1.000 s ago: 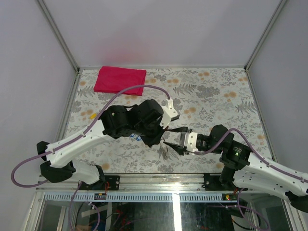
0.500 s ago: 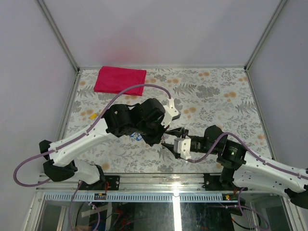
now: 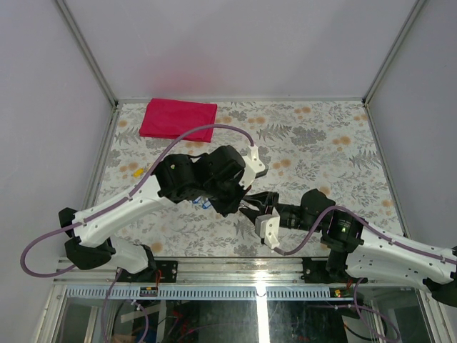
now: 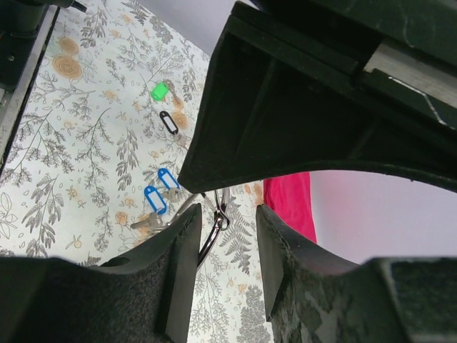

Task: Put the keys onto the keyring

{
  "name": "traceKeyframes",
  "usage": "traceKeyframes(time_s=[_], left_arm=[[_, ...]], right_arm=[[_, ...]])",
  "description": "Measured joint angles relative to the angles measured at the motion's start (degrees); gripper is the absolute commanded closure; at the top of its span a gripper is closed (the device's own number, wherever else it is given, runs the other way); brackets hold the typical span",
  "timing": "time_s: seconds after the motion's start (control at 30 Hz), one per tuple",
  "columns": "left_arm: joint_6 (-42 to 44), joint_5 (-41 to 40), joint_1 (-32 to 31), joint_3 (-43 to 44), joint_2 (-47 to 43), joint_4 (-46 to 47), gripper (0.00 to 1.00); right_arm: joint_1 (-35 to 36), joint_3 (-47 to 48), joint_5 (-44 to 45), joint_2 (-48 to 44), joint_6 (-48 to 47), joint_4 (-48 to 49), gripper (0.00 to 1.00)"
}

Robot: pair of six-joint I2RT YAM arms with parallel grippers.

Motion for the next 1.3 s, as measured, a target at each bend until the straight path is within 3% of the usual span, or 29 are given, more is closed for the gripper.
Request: traceKeyframes(time_s=[0.33,0.7,0.9,1.1,1.3], left_arm=[[0.00,0.46,0.11,1.20,0.46,-0.24,1.00],[0.00,0.66,0.13,1.46,0.92,-0.24,1.00],[0.17,0.66,0.15,1.60,0.92,-0.20,0.86],[0.37,0.85,0.13,1.51,-0.70,1.27,0.68],[-0.50,-0.83,0.13,-3.02,-10.21,9.51,0.60]], right_arm=[[1.11,-0.72,1.01,0.63,-2.78,0.50,0.59],[1.62,-0.76,1.97,1.51,-3.72,1.40,0.82],[1.73,-0.96,2.05,1.49,-3.72,1.09,1.00],[1.84,-0.94,3.65,1.22,-0.59,0.92,1.00],[1.86,-0.92,7.34,-0.26,7.08,0.61,1.00]])
